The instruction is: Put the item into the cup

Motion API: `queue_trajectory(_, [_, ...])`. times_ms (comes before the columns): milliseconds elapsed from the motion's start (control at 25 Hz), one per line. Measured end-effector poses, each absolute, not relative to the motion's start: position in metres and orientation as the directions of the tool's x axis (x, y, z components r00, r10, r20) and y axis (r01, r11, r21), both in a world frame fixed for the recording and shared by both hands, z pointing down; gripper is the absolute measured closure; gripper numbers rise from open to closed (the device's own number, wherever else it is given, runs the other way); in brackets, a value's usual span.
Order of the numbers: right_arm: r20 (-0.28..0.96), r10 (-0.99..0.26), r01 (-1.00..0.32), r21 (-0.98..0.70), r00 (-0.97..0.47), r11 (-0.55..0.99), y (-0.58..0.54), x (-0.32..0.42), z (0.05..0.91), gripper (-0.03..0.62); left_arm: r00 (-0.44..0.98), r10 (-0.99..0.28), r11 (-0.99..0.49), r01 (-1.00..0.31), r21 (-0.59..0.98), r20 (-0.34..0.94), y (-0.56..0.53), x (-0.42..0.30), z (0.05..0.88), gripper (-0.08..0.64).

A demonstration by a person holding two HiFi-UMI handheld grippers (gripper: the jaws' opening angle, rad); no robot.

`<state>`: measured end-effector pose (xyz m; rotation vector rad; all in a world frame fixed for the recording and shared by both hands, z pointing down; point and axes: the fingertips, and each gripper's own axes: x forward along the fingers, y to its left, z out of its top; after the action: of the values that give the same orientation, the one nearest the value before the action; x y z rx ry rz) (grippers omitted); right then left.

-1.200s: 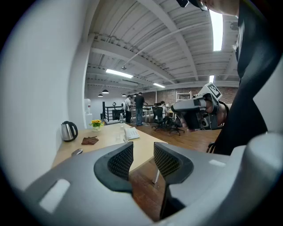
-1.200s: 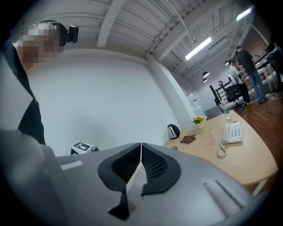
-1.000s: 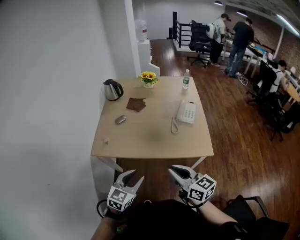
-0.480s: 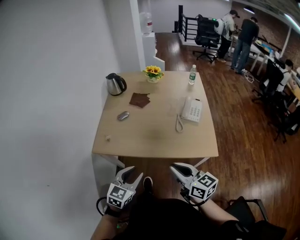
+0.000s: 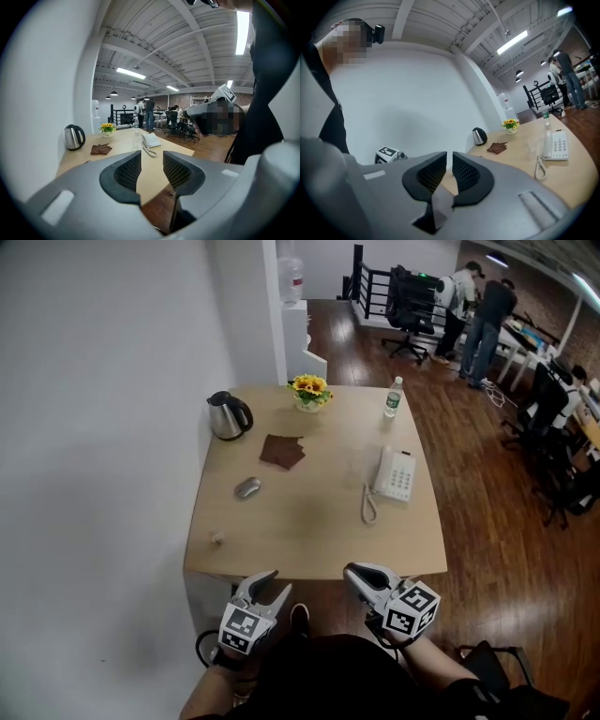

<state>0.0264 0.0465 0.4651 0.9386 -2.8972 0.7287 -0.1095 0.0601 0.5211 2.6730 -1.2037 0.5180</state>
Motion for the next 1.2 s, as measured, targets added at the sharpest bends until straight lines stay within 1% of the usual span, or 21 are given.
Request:
queue_trajectory(440, [0.208,-0.595,-0.619,-0.432,-0.776,0.656,-0.037,-0.02,0.481,0.545,0.643,-0.66,-0.696,-0.718,0.005,0.389,-0.026,-0.172,0.536,0.42])
queue_trajectory(600, [0.223,-0.587,-0.62,-0.42,-0.778,0.663,-0.053,-0.032,0.489,0.545,0.612,-0.669,-0.67,-0.742,0.014,0.421,-0.046,-0.194,0.55,0.42])
queue_trajectory(800, [0.255,-0.542,-0.597,-0.419,-0.801,0.685,-0.066,-0.051,0.507,0.545,0.597,-0.665,-0.662,-0.75,0.016,0.448,-0.062,-0.201,0.56,0.42])
queue_trajectory(1000, [0.261,-0.496,-0.56,-0.426,-0.828,0.71,-0.08,-0.063,0.515,0.545,0.547,-0.693,-0.605,-0.795,0.032,0.47,-0.083,-0.216,0.574,0.42])
queue_trajectory(1200, [0.272,-0.444,-0.52,-0.416,-0.854,0.746,-0.087,-0.08,0.514,0.545,0.434,-0.692,-0.546,-0.837,-0.024,0.577,-0.092,-0.267,0.617,0.42])
